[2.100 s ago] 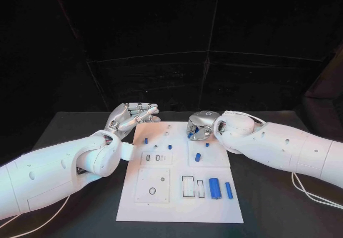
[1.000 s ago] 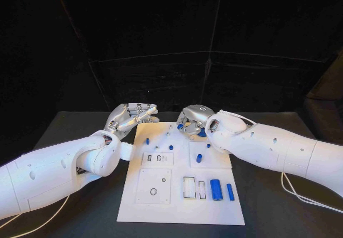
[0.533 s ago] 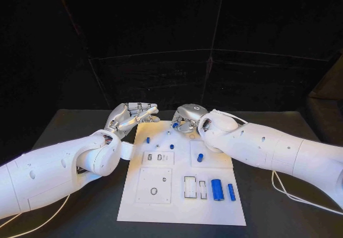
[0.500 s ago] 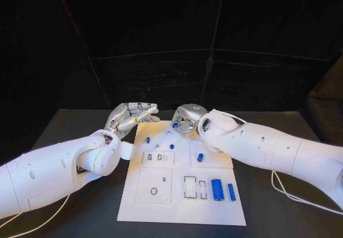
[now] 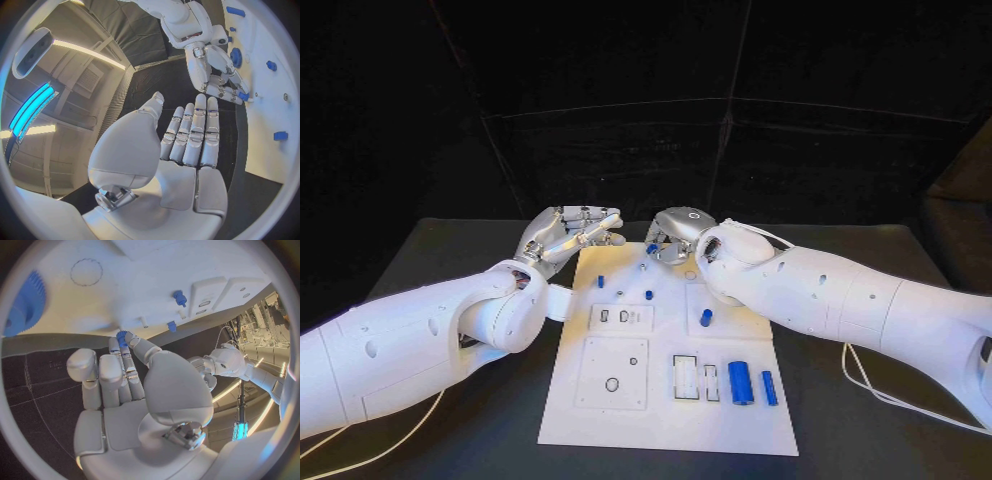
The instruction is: Assemble the parts on the task board
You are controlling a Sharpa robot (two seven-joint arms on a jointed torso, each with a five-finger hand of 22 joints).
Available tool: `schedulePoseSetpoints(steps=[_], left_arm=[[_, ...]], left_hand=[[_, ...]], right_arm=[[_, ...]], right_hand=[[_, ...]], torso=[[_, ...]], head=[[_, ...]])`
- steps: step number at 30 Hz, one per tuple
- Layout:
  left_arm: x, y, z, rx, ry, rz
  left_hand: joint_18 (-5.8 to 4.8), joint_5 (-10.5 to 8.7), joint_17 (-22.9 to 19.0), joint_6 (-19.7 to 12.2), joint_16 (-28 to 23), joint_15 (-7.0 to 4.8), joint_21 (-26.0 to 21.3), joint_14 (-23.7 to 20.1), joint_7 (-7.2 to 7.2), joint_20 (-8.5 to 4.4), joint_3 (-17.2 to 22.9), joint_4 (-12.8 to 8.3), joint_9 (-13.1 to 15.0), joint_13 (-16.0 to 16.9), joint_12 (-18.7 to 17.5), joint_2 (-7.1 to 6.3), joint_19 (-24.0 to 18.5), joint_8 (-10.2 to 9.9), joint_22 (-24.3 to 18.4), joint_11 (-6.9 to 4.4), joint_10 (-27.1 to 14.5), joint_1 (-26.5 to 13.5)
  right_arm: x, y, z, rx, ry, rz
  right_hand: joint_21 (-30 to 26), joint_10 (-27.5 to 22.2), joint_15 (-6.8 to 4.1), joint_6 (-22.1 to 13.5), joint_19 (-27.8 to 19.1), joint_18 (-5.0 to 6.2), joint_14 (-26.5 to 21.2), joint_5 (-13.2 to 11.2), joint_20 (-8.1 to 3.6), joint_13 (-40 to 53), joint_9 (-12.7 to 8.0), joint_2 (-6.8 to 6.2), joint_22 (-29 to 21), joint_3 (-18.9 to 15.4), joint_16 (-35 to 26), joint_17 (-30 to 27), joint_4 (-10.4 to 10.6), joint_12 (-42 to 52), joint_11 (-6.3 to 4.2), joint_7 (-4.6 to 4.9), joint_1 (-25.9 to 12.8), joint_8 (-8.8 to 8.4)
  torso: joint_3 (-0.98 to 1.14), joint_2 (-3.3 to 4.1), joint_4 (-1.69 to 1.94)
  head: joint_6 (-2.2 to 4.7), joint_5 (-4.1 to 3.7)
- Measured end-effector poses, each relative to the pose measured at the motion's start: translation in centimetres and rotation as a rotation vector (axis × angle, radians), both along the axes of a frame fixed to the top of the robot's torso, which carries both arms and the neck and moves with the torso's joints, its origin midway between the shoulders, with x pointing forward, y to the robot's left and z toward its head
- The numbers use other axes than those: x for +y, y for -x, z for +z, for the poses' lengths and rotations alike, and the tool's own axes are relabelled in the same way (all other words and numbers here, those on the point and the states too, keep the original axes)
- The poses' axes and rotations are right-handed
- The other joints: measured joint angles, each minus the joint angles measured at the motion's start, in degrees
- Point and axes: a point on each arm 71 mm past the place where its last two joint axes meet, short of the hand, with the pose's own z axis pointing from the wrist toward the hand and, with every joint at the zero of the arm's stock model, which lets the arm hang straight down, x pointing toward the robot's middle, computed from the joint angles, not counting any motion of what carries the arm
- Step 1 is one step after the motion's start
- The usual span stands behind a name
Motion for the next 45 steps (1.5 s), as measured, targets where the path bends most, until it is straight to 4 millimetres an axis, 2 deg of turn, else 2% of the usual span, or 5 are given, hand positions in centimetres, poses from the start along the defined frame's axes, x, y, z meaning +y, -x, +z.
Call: schedulePoseSetpoints(steps=[14,26,38,41,45], left_arm=[[-0.1,-0.1,0.0,0.001,0.000,-0.001],[-0.1,-0.1,0.0,0.004,-0.001,-0.002],[0.1,-0.2,0.0,0.008,-0.005,0.002],[0.2,-0.2,0.0,0.008,-0.006,0.004],[0.4,-0.2,0.0,0.009,-0.007,0.007]], left_hand=[[0.00,0.00,0.00,0.00,0.00,0.00,0.00,0.00,0.00,0.00,0.00,0.00,0.00,0.00,0.00,0.00,0.00,0.00,0.00,0.00,0.00,0.00],[0.00,0.00,0.06,0.21,-0.27,0.00,0.00,0.00,0.21,0.00,0.16,-0.16,0.00,0.00,0.00,0.00,0.00,-0.22,-0.10,0.00,0.00,0.00],[0.00,0.00,0.05,0.21,-0.26,0.00,0.00,0.00,0.20,0.00,0.16,-0.16,0.00,0.01,0.00,0.00,0.00,-0.22,-0.09,0.00,0.00,0.00],[0.00,0.00,0.05,0.21,-0.26,0.00,0.00,0.00,0.20,0.00,0.00,-0.32,0.00,0.01,0.00,0.14,0.00,-0.22,-0.09,0.00,0.00,0.15],[-0.01,0.00,0.07,0.21,-0.26,0.00,0.00,0.00,0.20,0.00,0.07,-0.72,0.00,0.00,-0.01,0.27,0.00,-0.22,-0.18,0.00,0.00,0.28]], right_arm=[[0.4,-0.1,0.0,0.000,0.004,-0.002],[0.4,-0.5,-0.3,0.014,0.021,-0.015],[-1.1,0.0,0.2,0.003,0.013,-0.014],[-3.0,0.3,1.1,-0.011,-0.010,-0.026],[-5.7,0.7,2.7,-0.015,-0.070,-0.062]], right_hand=[[0.00,-1.14,0.00,-0.74,-0.32,0.00,0.00,-0.21,0.32,-0.13,0.03,-0.97,-0.36,0.48,0.00,-0.93,0.48,-0.21,0.49,0.65,-0.98,-0.12],[-1.75,-8.52,1.54,-6.30,-3.32,0.01,-1.54,-0.51,2.04,-0.24,-0.16,-4.06,-4.35,0.38,-3.12,-6.49,1.97,-0.21,2.55,2.26,-1.51,-0.08],[-1.77,-9.02,1.74,-6.50,-3.51,0.01,-1.75,-0.51,2.24,-0.21,-0.07,-4.06,-4.63,-0.41,-3.57,-7.12,2.75,0.13,2.44,2.07,-1.51,-0.08],[-1.66,-6.04,1.57,-6.25,-3.49,0.01,-1.58,-0.51,2.21,0.30,0.07,-4.29,-3.66,-1.01,-2.87,-5.97,3.35,1.94,1.70,1.82,-1.75,-0.08],[1.19,2.62,0.03,-6.10,-0.72,-0.08,-0.10,0.89,0.74,2.58,0.07,-6.77,0.77,-4.03,0.88,-0.64,5.35,6.80,-0.27,0.60,-3.72,-0.09]], torso=[[-0.03,0.03,-0.01],[-0.04,0.04,-0.02],[-0.03,0.05,-0.01],[-0.02,0.05,-0.01],[0.01,0.01,-0.12]], head=[[-0.27,0.19],[-0.42,0.23],[-0.30,0.13],[-0.18,0.09],[-0.02,0.15]])
